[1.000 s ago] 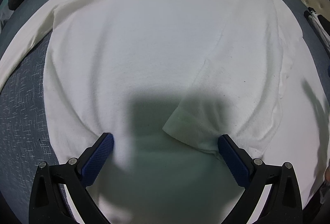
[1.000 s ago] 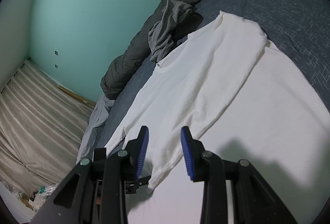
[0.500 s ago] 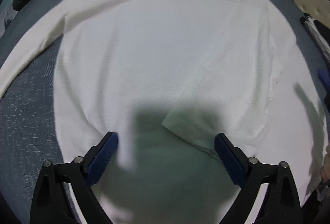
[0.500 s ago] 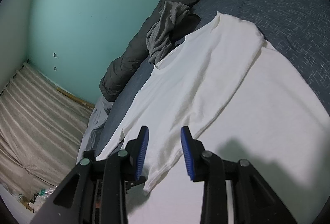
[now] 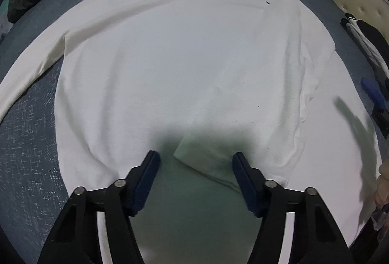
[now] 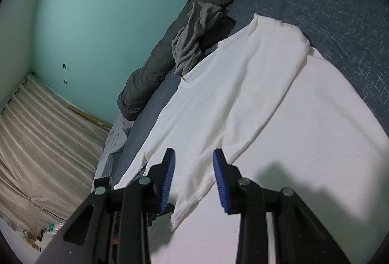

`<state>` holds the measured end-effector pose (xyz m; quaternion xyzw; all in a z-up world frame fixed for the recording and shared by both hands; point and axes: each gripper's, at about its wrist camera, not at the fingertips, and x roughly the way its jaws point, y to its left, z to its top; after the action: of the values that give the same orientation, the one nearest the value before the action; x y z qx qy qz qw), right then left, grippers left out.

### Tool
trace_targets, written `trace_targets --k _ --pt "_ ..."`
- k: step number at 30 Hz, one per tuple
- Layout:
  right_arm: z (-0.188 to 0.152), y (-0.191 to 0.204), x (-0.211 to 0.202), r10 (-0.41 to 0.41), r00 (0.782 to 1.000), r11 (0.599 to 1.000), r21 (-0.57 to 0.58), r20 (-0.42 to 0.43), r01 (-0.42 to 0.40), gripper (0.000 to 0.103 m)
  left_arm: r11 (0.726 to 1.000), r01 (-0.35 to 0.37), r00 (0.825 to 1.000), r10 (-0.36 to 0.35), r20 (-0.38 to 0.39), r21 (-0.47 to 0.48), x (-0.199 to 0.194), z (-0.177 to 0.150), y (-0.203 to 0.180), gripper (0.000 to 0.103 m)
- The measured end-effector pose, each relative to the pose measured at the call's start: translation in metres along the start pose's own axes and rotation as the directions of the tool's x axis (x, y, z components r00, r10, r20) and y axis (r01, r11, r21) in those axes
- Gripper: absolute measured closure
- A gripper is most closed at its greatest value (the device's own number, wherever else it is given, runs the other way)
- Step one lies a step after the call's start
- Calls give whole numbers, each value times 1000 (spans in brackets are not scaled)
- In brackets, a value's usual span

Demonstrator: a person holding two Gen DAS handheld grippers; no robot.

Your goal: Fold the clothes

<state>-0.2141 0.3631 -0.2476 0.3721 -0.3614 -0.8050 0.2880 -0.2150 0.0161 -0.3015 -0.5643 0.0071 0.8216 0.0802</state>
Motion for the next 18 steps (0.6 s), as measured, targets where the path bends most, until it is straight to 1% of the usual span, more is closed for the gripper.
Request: trace_targets --k 4,7,10,11,12,13,14,18 --pt "0 0 0 0 1000 1000 1 -1 0 71 1000 5 1000 -4 17 -16 -3 -3 2 57" --pt "0 -1 0 0 1000 1000 4 0 0 71 1000 1 1000 -1 21 -10 -3 -6 0 61" --pt "0 -2 0 -1 1000 1000 6 0 1 71 1000 1 1000 -1 24 -1 -3 -8 -2 74" --pt "0 -2 0 -1 1000 1000 7 0 1 71 1000 4 1000 -4 27 1 -4 -8 -2 81" --pt "0 -2 0 -1 1000 1000 8 0 1 71 1000 10 999 -10 32 1 -5 -9 -2 85" --pt "0 -3 0 -1 1000 1000 8 0 1 71 1000 17 999 -17 37 2 -7 -10 -3 93" --pt "0 -3 0 -2 1000 1000 9 1 2 71 1000 21 999 -21 40 6 -8 -10 -4 96" --pt "1 -4 0 -3 1000 1000 12 1 3 71 999 28 998 -29 48 21 -10 -13 -8 98"
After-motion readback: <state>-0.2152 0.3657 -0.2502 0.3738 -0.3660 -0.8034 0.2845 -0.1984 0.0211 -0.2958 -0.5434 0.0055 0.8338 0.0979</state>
